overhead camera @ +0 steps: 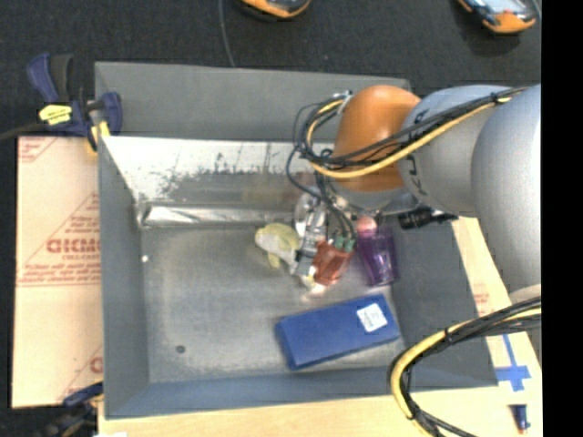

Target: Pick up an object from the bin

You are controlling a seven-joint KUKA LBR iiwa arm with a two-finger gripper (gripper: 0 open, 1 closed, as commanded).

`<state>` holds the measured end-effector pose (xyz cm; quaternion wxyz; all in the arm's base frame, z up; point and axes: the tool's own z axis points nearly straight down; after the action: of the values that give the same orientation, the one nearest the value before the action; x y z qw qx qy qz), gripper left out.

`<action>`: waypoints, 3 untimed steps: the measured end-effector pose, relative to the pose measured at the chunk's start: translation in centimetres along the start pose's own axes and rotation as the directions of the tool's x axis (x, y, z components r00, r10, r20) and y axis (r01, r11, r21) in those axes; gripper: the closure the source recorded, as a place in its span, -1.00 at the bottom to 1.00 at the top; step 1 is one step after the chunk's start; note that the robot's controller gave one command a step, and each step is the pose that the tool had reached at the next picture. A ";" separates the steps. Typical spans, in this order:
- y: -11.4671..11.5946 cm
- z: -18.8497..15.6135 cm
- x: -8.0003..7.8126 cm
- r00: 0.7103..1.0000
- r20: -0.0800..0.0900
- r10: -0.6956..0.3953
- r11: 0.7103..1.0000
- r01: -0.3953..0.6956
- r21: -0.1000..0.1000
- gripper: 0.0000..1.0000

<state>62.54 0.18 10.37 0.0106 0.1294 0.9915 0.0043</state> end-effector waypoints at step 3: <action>1.6 2.3 0.6 0.999 0.003 0.032 0.999 -0.032 -0.004 1.00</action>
Offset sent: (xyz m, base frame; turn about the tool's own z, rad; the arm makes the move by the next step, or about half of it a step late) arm 0.0047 -0.0024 -0.0196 -0.0230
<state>62.39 1.90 8.11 0.0123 0.1453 0.9893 0.0061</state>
